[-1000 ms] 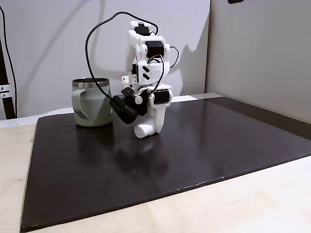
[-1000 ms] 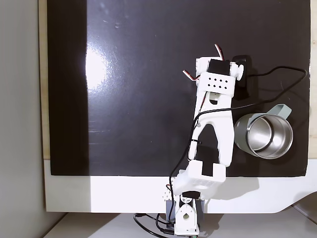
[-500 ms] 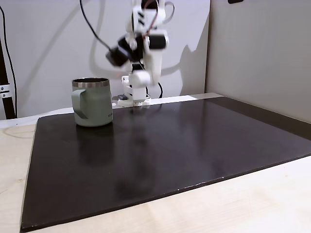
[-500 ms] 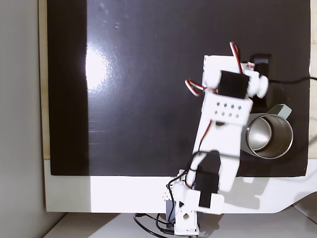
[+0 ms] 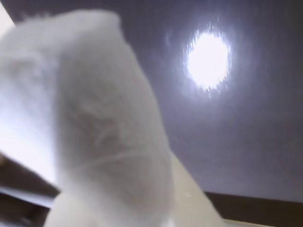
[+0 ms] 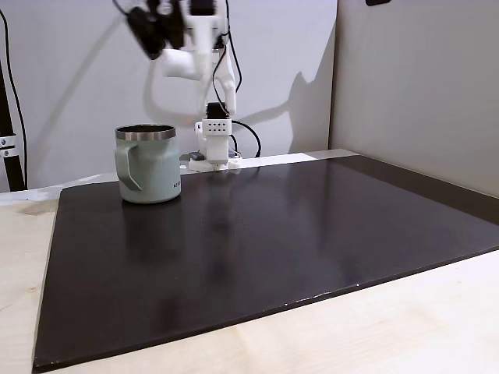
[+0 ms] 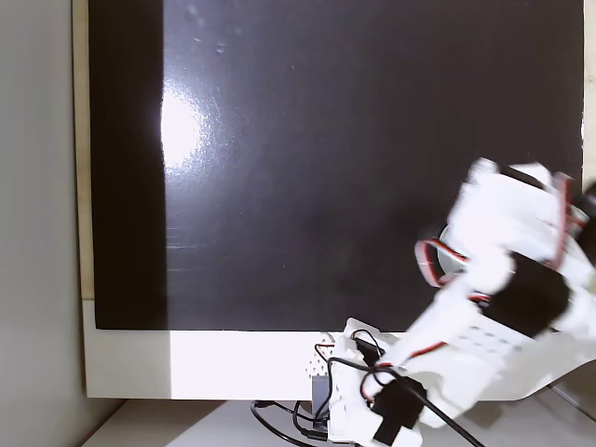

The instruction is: Grasp a gauze and put it in the cup.

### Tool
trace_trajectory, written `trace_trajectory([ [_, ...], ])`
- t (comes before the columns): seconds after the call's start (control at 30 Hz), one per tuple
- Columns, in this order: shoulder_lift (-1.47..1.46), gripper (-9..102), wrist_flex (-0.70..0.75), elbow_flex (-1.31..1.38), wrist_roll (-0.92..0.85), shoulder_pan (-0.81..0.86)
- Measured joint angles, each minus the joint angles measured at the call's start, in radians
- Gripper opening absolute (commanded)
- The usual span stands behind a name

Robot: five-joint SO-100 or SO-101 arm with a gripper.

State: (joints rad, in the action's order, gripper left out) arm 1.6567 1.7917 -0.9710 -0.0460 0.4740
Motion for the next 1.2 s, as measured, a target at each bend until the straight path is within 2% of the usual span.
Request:
trace_trajectory([
  [0.2, -0.028, 0, 0.0, 0.017, 0.025, 0.209],
  [0.4, -0.057, 0, -0.021, 0.02, 0.025, 0.301],
  [0.57, -0.057, 0, -0.078, -0.046, 0.015, 0.327],
  [0.87, 0.084, 0, -0.264, -0.423, -0.031, 0.342],
  [1.2, 0.21, 0, -0.321, -0.606, -0.057, 0.321],
])
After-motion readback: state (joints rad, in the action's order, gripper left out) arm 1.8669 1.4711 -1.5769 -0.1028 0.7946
